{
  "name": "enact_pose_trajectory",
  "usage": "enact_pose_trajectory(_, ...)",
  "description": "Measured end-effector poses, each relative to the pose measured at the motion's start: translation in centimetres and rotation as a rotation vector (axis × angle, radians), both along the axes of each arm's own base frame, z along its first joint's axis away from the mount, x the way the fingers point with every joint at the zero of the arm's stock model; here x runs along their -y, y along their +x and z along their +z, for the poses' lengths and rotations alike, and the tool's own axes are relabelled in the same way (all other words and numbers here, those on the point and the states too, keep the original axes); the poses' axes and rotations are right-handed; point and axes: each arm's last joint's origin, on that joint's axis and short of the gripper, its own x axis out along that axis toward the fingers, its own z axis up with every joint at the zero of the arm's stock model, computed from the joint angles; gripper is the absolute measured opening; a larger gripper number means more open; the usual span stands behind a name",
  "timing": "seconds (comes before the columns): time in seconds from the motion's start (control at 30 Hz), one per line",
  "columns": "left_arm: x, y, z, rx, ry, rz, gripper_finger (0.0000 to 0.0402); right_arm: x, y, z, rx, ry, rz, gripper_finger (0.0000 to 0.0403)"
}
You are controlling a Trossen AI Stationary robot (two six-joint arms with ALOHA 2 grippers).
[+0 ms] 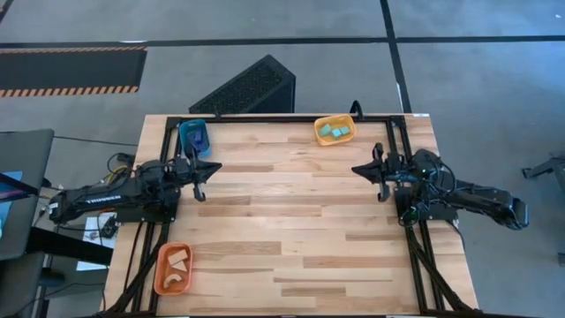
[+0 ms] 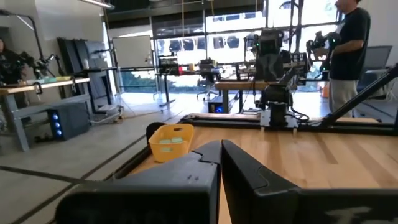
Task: Sort & place blocks by color
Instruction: Return to Home Position
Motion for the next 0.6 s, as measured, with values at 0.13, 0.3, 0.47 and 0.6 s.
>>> enact_pose_trajectory(0.13, 0.1, -0.5, -0.6, -0.03, -0.01, -0.001, 0.0, -0.2, -0.5, -0.9, 0.003, 0.001, -0.005, 0.0002)
enact_pose_trajectory(0.3, 0.3, -1.2, -1.0, -0.056, -0.017, -0.002, 0.0, -0.4, -1.0, -1.6, 0.016, 0.013, -0.003, 0.0002)
enact_pose_trajectory(0.47, 0.3, -1.3, -1.4, -0.059, -0.013, 0.0, 0.0, -0.6, -1.4, -2.4, 0.014, -0.011, -0.005, 0.0003)
enact_pose_trajectory(0.6, 0.3, -1.2, -1.6, -0.076, -0.018, -0.008, 0.0, -0.5, -1.4, -3.4, 0.009, -0.002, -0.011, 0.0008)
